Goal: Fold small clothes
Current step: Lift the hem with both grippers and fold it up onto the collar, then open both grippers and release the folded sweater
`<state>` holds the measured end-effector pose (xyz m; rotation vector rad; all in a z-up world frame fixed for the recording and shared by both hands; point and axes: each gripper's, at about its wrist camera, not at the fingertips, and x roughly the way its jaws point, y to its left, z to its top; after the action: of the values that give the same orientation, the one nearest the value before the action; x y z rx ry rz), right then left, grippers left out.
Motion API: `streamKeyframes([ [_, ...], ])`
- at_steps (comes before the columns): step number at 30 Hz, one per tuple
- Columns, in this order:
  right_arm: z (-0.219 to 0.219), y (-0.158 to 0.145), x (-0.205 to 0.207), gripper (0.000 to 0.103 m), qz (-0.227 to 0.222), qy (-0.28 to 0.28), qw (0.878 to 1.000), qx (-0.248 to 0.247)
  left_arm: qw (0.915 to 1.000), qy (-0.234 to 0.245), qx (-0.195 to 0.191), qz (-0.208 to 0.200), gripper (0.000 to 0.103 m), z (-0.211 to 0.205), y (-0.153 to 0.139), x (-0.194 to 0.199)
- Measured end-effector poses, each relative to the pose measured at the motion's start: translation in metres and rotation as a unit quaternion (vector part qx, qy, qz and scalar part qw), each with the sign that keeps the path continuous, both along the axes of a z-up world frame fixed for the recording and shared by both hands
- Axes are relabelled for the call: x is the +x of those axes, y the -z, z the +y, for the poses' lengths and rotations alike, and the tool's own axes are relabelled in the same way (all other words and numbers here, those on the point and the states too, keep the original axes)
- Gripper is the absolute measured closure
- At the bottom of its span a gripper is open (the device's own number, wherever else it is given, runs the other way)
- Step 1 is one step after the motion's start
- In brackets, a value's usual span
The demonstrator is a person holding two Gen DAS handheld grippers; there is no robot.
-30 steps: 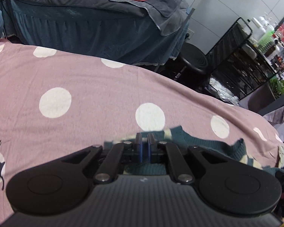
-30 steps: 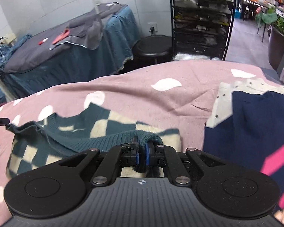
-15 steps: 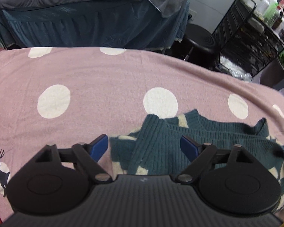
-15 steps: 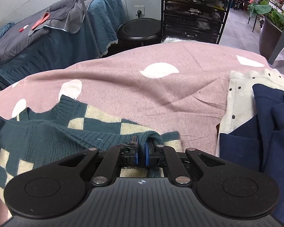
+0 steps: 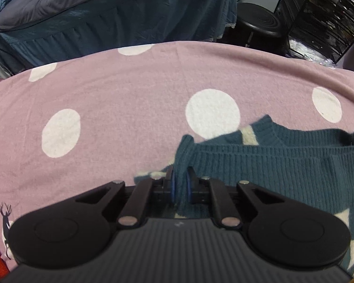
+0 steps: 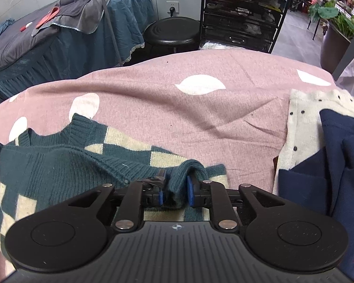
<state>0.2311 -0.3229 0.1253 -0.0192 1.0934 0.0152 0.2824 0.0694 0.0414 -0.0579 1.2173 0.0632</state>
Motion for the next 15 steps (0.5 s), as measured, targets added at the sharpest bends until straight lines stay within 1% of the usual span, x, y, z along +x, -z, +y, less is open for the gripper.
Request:
streamKeyframes([
  [2, 0.000, 0.000, 0.002, 0.072, 0.003, 0.001, 1.000, 0.000, 1.0000, -0.001, 0.005, -0.001, 0.094, 0.003, -0.002, 0.003],
  [4, 0.000, 0.000, 0.004, 0.071, 0.005, 0.004, 1.000, 0.001, 0.9999, -0.003, 0.014, 0.000, 0.091, 0.005, -0.003, 0.005],
  [6, -0.001, 0.000, 0.005, 0.070, 0.008, 0.004, 1.000, 0.003, 0.9997, -0.012, 0.021, 0.003, 0.077, 0.010, -0.005, 0.006],
  [7, -0.001, 0.000, 0.005, 0.069, 0.008, 0.004, 1.000, 0.004, 0.9994, -0.022, 0.026, 0.005, 0.053, 0.014, -0.007, 0.005],
  [8, -0.002, -0.001, 0.005, 0.067, 0.008, 0.006, 1.000, 0.007, 0.9989, -0.035, 0.032, 0.002, 0.042, 0.018, -0.010, 0.004],
  [10, -0.003, -0.002, 0.006, 0.061, 0.008, 0.010, 1.000, 0.010, 0.9980, -0.051, 0.035, -0.016, 0.041, 0.027, -0.019, 0.000],
  [11, -0.003, -0.004, 0.006, 0.051, 0.004, 0.010, 1.000, 0.010, 0.9976, -0.057, 0.032, -0.021, 0.036, 0.030, -0.024, -0.002],
  [12, -0.003, -0.006, 0.006, 0.043, 0.000, 0.010, 1.000, 0.009, 0.9977, -0.057, 0.028, -0.024, 0.033, 0.032, -0.028, -0.003],
  [13, -0.003, -0.008, 0.007, 0.028, -0.005, 0.010, 1.000, 0.009, 0.9980, -0.052, 0.024, -0.027, 0.029, 0.032, -0.032, -0.006],
  [14, -0.003, -0.010, 0.007, 0.007, -0.012, 0.013, 1.000, 0.011, 0.9983, -0.044, 0.023, -0.032, 0.027, 0.030, -0.037, -0.009],
  [15, -0.003, -0.013, 0.007, 0.000, -0.022, 0.018, 1.000, 0.009, 0.9985, -0.032, 0.025, -0.037, 0.026, 0.026, -0.042, -0.013],
])
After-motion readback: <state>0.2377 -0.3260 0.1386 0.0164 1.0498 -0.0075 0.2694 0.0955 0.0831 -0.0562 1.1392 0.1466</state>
